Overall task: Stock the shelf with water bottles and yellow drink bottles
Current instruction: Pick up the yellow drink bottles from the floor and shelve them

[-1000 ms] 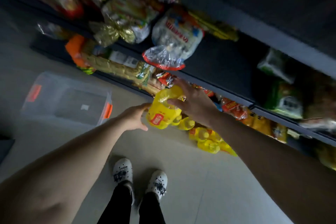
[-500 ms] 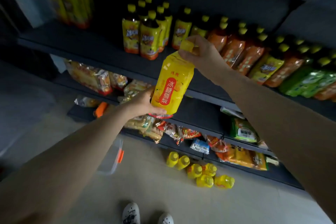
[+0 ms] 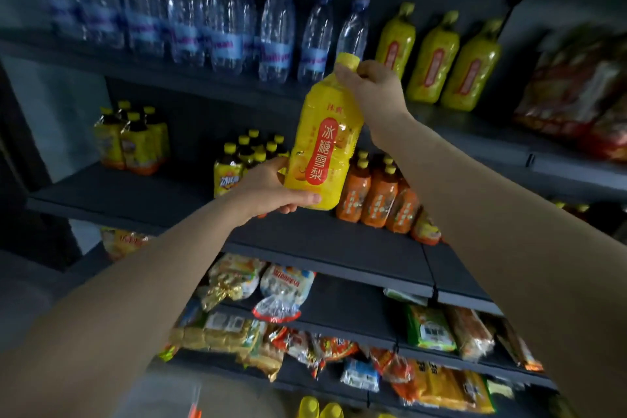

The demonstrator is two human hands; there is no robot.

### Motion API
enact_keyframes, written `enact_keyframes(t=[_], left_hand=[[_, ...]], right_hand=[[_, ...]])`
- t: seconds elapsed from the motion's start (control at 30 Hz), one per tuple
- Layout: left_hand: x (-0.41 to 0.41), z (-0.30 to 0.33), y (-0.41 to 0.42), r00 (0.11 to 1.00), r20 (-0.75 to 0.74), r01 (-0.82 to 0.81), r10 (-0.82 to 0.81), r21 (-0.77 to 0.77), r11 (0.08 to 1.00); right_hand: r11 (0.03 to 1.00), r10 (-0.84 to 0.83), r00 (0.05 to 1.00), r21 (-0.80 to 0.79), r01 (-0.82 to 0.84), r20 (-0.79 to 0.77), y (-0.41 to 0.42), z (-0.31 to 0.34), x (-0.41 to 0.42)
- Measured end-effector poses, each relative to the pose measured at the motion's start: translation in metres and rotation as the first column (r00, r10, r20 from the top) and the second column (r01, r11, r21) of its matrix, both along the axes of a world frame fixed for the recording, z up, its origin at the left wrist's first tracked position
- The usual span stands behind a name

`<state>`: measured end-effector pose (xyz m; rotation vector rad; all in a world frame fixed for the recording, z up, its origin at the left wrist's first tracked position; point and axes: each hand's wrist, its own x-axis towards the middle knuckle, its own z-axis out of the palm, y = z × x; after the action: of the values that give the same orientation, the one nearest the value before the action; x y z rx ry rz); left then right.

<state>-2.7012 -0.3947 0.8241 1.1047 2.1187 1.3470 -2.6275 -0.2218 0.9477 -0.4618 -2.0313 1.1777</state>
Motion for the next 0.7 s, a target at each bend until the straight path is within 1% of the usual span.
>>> enact_keyframes(t=[0.1,0.2,0.3,0.37,0.43,0.5,0.57,0.7], left_hand=[[-0.004,0.034,0.015,0.999,-0.051,0.003,0.0,0.055,0.998],[-0.008,0.066,0.037,0.992,-0.122,0.036,-0.027,0.071,0.997],[-0.013,0.092,0.063,0.986,-0.161,0.058,-0.048,0.058,0.997],[-0.017,0.109,0.083,0.978,-0.205,0.05,-0.041,0.038,0.998],[-0.022,0.124,0.104,0.966,-0.255,0.048,-0.042,0.019,0.999],[-0.028,0.137,0.128,0.962,-0.268,0.057,-0.05,0.017,0.998],[-0.037,0.146,0.152,0.964,-0.261,0.053,-0.046,0.022,0.998],[-0.052,0.155,0.203,0.969,-0.244,0.037,-0.036,-0.002,0.999]], right_hand=[[0.999,-0.034,0.999,-0.037,0.033,-0.012,-0.001,0.036,-0.004],[0.998,-0.067,0.998,-0.017,0.067,-0.016,0.0,0.069,-0.005],[0.995,-0.094,0.995,0.037,0.094,-0.011,0.012,0.095,0.0],[0.992,-0.117,0.993,0.045,0.117,0.003,0.028,0.108,0.002],[0.995,-0.091,0.995,0.036,0.09,0.045,0.047,0.121,0.006],[0.993,-0.101,0.986,0.067,0.093,0.13,0.067,0.133,0.011],[0.984,-0.163,0.969,0.099,0.147,0.185,0.088,0.142,0.012],[0.956,-0.271,0.95,0.155,0.248,0.154,0.134,0.146,-0.001]])
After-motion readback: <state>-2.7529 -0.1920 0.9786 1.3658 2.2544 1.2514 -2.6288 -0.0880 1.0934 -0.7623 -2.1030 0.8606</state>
